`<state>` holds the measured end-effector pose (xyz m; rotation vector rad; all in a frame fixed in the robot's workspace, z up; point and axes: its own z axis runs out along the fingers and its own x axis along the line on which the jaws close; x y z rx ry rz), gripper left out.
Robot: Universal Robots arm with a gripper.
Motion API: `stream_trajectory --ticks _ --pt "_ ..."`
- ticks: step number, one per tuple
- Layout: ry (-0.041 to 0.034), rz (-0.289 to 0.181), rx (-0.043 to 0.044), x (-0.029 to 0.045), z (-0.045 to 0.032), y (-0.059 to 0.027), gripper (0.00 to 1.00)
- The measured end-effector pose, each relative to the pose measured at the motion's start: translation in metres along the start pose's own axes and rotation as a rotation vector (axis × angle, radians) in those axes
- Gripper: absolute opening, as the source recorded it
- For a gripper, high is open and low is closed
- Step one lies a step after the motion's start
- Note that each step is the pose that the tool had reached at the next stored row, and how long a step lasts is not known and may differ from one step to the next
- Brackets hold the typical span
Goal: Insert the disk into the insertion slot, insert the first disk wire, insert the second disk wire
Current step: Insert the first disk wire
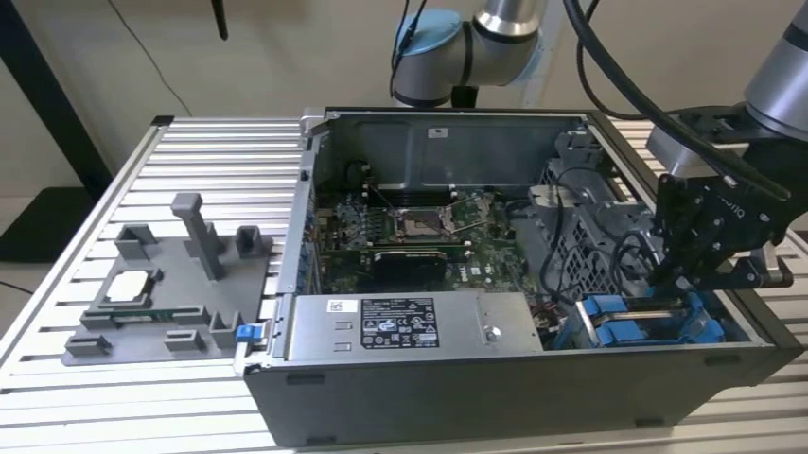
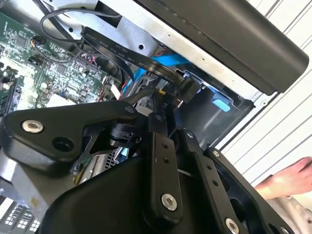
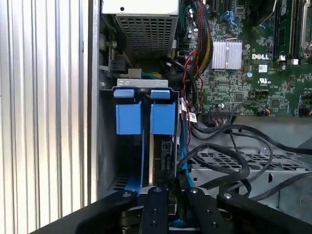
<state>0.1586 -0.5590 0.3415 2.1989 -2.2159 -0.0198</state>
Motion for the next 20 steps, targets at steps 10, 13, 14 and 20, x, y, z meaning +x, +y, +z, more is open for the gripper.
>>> stream_trajectory --ticks 10,13,14,20 --pt "-0.0002 0.001 0.012 -0.0011 0.0021 0.002 0.0" --pt "-0.0003 0.001 0.0121 -0.0012 0.0014 0.002 0.0" --pt "-0.0005 0.001 0.012 -0.0011 -0.0004 0.0021 0.0" --pt "0.0006 0.003 0.0125 -0.0004 -0.0037 0.0024 0.0"
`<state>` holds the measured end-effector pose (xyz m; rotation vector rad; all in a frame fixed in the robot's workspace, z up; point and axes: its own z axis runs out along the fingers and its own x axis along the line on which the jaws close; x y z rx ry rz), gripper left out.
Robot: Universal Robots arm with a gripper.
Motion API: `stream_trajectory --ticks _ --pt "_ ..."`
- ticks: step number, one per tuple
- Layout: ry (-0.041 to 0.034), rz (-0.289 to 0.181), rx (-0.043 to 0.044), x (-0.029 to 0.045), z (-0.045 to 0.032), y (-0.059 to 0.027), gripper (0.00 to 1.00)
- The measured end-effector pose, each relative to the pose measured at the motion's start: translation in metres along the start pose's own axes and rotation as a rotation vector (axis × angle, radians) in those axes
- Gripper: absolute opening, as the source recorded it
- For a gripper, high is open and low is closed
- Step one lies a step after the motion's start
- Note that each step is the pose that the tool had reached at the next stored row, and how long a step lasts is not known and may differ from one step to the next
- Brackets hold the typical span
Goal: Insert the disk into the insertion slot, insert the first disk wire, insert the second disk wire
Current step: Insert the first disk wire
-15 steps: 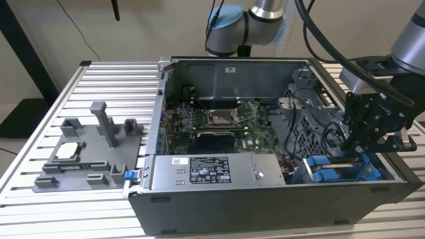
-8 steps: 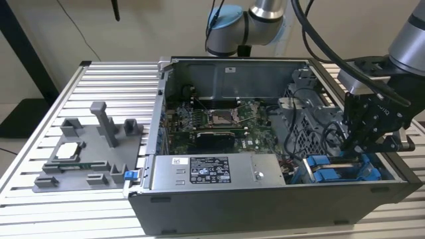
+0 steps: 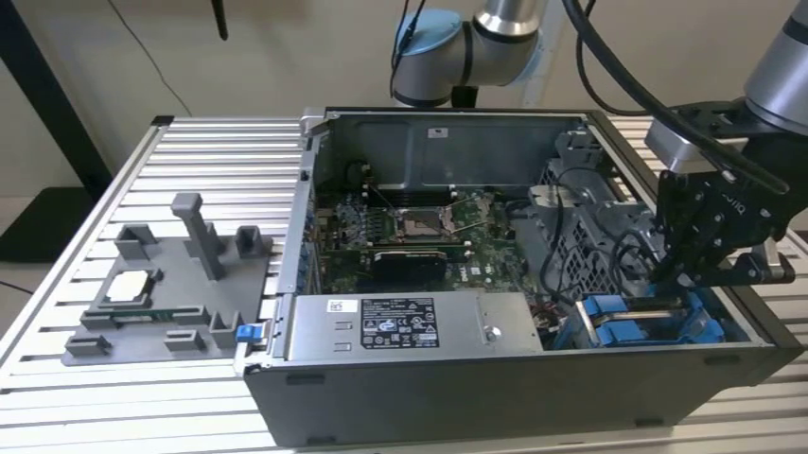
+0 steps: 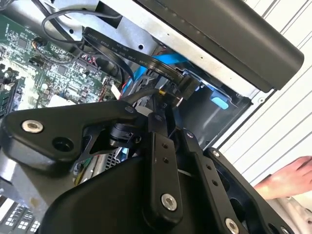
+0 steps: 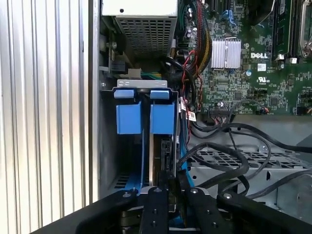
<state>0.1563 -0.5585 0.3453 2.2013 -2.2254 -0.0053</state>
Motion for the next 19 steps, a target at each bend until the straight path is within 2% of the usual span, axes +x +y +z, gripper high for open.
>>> stream_trajectory --ticks 4,19 --pt "-0.0001 0.005 0.0 0.002 0.001 0.0 0.0" --pt "-0.0002 0.006 0.0078 0.0012 0.005 0.0017 0.0"
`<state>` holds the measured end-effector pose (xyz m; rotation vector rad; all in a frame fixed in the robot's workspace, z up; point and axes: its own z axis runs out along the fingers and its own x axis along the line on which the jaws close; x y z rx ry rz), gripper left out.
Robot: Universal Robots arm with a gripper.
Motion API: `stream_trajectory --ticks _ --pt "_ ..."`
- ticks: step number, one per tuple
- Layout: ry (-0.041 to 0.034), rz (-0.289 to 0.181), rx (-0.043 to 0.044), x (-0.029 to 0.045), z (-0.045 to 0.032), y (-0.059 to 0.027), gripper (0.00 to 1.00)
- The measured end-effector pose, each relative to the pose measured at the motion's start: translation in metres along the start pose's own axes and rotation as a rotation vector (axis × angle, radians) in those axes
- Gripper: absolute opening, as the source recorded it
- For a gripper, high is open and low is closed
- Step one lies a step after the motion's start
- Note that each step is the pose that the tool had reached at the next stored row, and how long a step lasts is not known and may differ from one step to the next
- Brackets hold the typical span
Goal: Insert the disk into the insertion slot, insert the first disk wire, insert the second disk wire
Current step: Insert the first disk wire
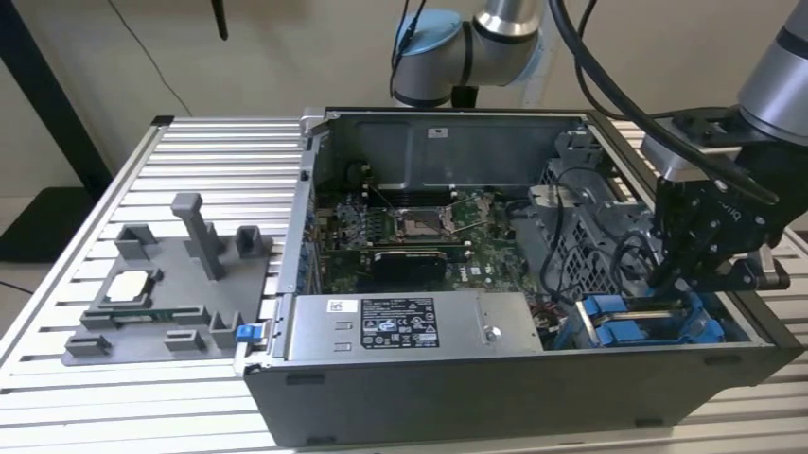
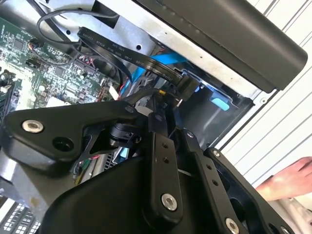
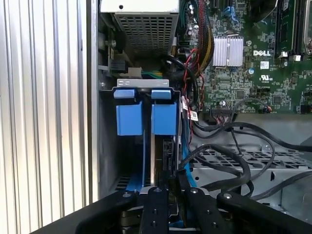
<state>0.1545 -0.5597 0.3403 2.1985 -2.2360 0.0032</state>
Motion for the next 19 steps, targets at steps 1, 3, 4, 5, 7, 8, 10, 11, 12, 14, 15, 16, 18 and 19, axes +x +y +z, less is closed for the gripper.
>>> stream_trajectory --ticks 1,3,4,5,7,8,10,11,12,14,15,16,18,19 --pt "0.0 0.0 0.0003 -0.0001 0.0001 0.0 0.0" --pt "0.0001 0.0 0.0009 -0.0003 0.0007 0.0001 0.0" --pt "0.0001 0.0 0.0014 -0.0003 0.0014 0.0001 0.0" --pt "0.0002 0.0 0.0017 -0.0004 0.0022 0.0001 0.0" --pt "0.0003 0.0 0.0027 -0.0004 0.0047 0.0001 0.0" --pt "0.0009 0.0 0.0031 -0.0003 0.006 0.0001 0.0" --pt "-0.0003 0.0 0.0035 -0.0005 0.0081 0.0001 1.0" --pt "-0.0001 0.0 0.0036 -0.0005 0.0083 0.0001 1.0" --pt "-0.0001 0.0 0.0036 -0.0005 0.0077 0.0001 1.0" --pt "-0.001 0.0 0.0035 -0.0005 0.0034 0.0001 1.0" --pt "0.0 0.0 0.0035 -0.0005 0.0004 0.0002 1.0" --pt "-0.0003 0.0 0.0035 -0.0004 -0.002 0.0002 1.0" --pt "-0.0001 0.0 0.0036 -0.0004 -0.0073 0.0002 1.0" --pt "-0.0002 0.0 0.0036 -0.0004 -0.0104 0.0002 1.0"
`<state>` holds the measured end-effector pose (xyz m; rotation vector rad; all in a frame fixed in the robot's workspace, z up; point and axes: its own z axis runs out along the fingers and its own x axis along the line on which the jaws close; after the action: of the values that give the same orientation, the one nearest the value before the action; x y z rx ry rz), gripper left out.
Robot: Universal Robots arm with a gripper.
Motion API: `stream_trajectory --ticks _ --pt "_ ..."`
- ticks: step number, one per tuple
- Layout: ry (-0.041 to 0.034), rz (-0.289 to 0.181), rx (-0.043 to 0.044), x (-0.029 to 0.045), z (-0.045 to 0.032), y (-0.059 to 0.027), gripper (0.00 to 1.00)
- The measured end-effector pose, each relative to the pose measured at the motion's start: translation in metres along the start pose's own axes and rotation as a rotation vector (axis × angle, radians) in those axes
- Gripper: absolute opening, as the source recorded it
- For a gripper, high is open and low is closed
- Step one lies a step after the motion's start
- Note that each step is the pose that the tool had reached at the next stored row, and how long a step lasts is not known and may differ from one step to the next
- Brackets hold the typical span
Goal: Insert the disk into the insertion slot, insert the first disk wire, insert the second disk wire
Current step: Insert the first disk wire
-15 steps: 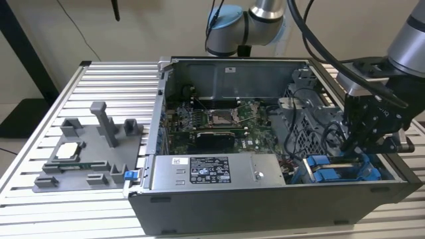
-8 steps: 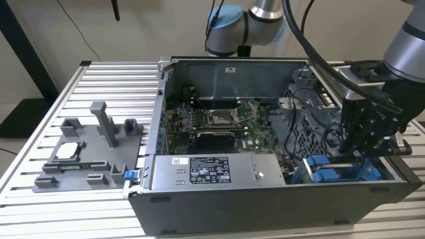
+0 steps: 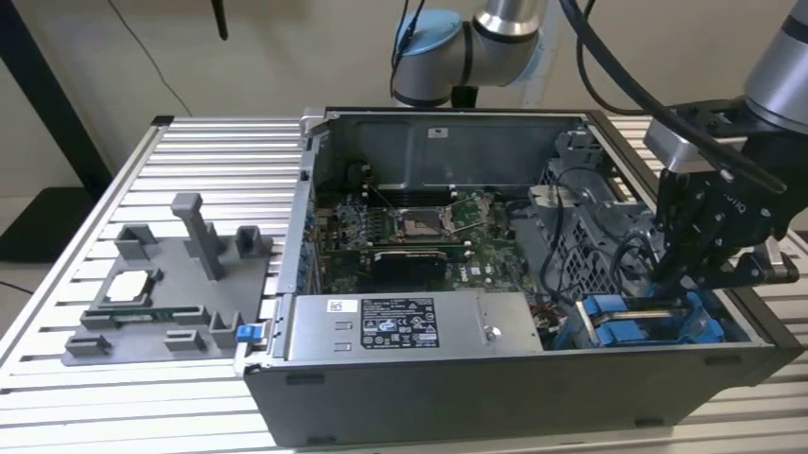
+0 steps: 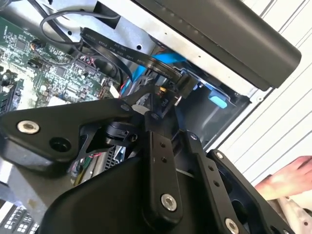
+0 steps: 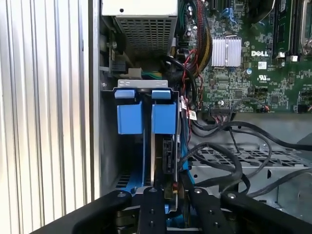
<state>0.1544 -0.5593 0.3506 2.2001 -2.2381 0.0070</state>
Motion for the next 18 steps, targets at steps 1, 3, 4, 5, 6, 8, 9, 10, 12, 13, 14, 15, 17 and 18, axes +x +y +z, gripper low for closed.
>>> stream_trajectory --ticks 1,3,4,5,6,8,9,10,12,13,14,15,17,18 --pt "0.0004 0.0 0.0 0.0 -0.0033 0.0 1.0" --pt "0.0 0.0 0.0 0.0 -0.0096 0.0 1.0" --pt "0.0003 0.0 0.0 0.0001 -0.013 0.0 1.0" --pt "0.0002 0.0 0.0 0.0001 -0.0162 0.0 1.0" --pt "0.0001 0.0 0.0 0.0001 -0.0197 0.0 1.0" --pt "0.0002 0.0 0.0 0.0001 -0.0266 0.0 1.0" --pt "0.0002 0.0 0.0 0.0002 -0.0298 0.0 1.0" --pt "0.0001 0.0 0.0 0.0002 -0.0327 0.0 1.0" --pt "0.0002 0.0 0.0 0.0002 -0.0373 0.0 1.0" --pt "0.0001 0.0 0.0 0.0002 -0.0382 0.0 1.0" --pt "0.0001 0.0 0.0 0.0002 -0.0384 0.0 1.0" --pt "-0.0001 0.0 0.0 0.0002 -0.0384 0.0 1.0" --pt "0.0001 0.0 0.0 0.0002 -0.0388 0.0 1.0" --pt "0.0002 0.0 0.0 0.0002 -0.0389 -0.0001 1.0"
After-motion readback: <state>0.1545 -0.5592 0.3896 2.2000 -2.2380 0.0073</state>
